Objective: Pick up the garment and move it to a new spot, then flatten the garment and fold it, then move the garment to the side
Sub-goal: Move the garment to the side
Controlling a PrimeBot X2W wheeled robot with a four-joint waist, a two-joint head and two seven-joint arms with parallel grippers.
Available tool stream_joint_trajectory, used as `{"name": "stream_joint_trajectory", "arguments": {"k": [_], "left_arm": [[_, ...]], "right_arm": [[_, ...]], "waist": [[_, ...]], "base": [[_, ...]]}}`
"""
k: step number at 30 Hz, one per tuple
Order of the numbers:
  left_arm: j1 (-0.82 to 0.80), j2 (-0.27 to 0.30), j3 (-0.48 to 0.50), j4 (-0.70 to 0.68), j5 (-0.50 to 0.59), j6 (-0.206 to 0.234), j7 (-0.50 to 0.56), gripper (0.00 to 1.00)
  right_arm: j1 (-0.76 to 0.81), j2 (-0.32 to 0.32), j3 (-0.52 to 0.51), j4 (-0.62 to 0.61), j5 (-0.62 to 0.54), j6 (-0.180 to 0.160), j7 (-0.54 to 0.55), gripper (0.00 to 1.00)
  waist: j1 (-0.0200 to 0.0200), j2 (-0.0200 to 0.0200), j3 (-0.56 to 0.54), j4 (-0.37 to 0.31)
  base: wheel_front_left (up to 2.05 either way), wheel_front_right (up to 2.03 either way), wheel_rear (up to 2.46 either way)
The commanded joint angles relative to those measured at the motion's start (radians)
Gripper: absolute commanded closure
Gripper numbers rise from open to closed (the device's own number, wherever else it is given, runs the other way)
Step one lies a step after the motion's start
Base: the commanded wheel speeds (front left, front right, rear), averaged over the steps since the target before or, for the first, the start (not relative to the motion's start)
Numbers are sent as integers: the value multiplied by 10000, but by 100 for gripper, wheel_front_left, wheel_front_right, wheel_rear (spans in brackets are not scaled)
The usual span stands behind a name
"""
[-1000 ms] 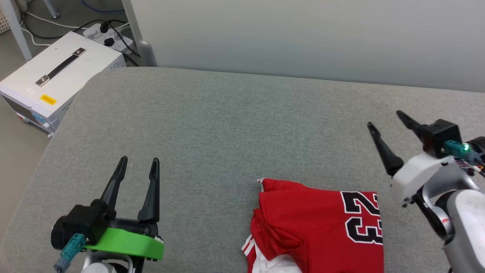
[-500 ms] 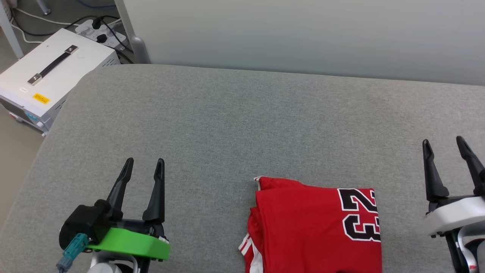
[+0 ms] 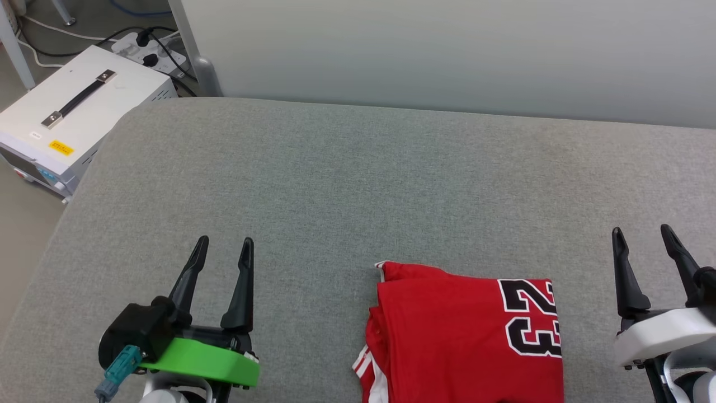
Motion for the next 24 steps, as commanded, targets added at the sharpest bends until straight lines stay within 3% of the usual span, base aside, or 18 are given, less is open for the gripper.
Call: {"name": "stream_joint_trajectory", "arguments": {"k": [1, 14, 24], "left_arm": [[-13, 12, -17, 38, 51, -29, -57, 0], [-462, 34, -280, 107, 110, -29, -57, 0], [-752, 27, -396, 178, 169, -29, -57, 0]], "right_arm": [[137, -52, 45, -3, 102, -6, 215, 0], [653, -183, 925, 521, 1048, -6, 4334, 0], [593, 116, 1121, 1098, 1501, -6, 6177, 0]], "waist": [[0, 112, 57, 25], [0, 112, 943, 365], [0, 112, 1379, 715]], "base": [[0, 0, 0], [0, 0, 0], [0, 0, 0]]}}
